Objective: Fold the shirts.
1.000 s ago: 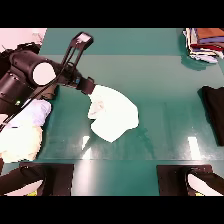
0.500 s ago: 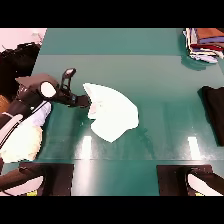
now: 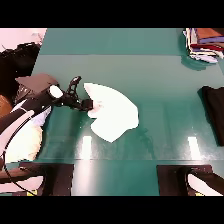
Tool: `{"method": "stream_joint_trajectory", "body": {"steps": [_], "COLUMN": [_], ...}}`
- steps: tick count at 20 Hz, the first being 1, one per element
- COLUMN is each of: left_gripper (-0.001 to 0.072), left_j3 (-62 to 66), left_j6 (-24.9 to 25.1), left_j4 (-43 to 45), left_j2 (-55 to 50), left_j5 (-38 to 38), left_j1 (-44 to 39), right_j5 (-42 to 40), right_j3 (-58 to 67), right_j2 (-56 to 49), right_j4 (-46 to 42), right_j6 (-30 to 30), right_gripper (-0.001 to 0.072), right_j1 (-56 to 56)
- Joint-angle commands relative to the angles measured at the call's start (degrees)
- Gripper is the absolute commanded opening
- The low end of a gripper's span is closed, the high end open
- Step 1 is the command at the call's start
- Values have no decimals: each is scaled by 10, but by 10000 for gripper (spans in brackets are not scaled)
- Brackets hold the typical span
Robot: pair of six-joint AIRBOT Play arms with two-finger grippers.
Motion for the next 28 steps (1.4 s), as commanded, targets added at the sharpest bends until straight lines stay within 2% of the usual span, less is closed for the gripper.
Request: {"method": "stream_joint_trajectory", "body": {"steps": [1, 3, 5, 6, 7, 8, 11, 13, 15, 20, 21, 22, 23, 25, 28], "left_gripper": [24, 24, 24, 25, 25, 25, 24, 25, 25, 25, 25, 25, 24, 25, 24], "left_j3": [54, 96, 130, 138, 140, 139, 139, 139, 139, 139, 139, 139, 138, 125, 74], "left_j6": [-6, -34, -40, -40, -40, -40, -40, -40, -40, -40, -40, -40, -40, -40, -65], "left_j4": [90, 180, 233, 243, 244, 244, 244, 244, 245, 245, 244, 245, 247, 276, 362], "left_j2": [21, 44, 53, 53, 53, 53, 53, 53, 53, 53, 53, 53, 53, 53, 53], "left_j5": [-15, -19, -31, -37, -37, -37, -37, -36, -37, -38, -40, -48, -57, -76, -80], "left_j1": [1, 1, 1, 1, 1, 1, 1, 1, 1, 1, 1, 1, 1, 1, 1], "right_j5": [72, 96, 61, 35, 0, -31, -133, -182, -219, -236, -236, -236, -235, -231, -211], "right_j3": [-59, -153, -279, -346, -418, -478, -613, -640, -633, -541, -520, -500, -483, -447, -388], "right_j2": [2, 3, 2, 2, -3, -14, -69, -115, -162, -249, -263, -274, -281, -279, -230], "right_j4": [-2, -2, 1, 3, 4, 8, 95, 152, 191, 197, 193, 189, 176, 133, 35], "right_j6": [40, 49, 49, 49, 49, 49, 22, -4, -23, -23, -23, -23, -23, -17, 32], "right_gripper": [17, 18, 30, 205, 459, 468, 444, 444, 444, 422, 280, 99, 17, 16, 16], "right_j1": [0, 0, 0, 2, 7, 15, 61, 97, 133, 189, 198, 203, 207, 200, 151]}}
